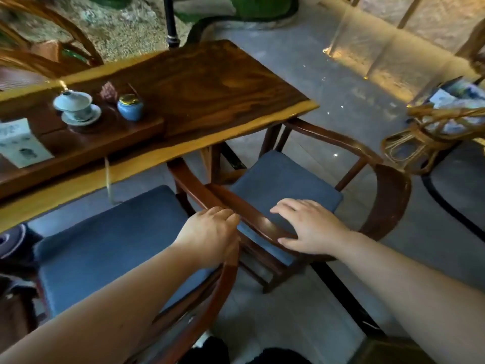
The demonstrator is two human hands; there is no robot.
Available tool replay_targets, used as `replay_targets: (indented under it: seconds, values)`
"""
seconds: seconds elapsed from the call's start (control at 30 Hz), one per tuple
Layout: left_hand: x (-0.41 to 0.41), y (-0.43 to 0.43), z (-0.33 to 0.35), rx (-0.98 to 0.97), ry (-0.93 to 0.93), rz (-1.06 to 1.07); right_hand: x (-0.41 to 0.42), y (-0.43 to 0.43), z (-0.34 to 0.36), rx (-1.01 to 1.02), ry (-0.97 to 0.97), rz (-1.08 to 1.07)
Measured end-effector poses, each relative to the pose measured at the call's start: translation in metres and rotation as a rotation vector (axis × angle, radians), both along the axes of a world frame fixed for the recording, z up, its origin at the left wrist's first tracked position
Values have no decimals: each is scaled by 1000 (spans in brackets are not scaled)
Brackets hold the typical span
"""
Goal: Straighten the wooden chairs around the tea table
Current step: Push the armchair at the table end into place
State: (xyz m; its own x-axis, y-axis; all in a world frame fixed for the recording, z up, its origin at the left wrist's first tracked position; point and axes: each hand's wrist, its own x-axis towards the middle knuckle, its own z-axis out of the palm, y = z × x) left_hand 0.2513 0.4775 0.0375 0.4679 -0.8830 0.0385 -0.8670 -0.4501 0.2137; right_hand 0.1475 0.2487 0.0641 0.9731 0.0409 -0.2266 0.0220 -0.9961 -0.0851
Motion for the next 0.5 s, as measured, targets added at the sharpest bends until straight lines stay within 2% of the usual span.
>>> replay_targets:
  seconds: [0.2,0.5]
  values:
    - [11,-43,-2,-31,45,33,22,-52,1,-6,60,45]
    - [-16,-136,-26,-11,36,240,45,-167,-28,22,119,231]
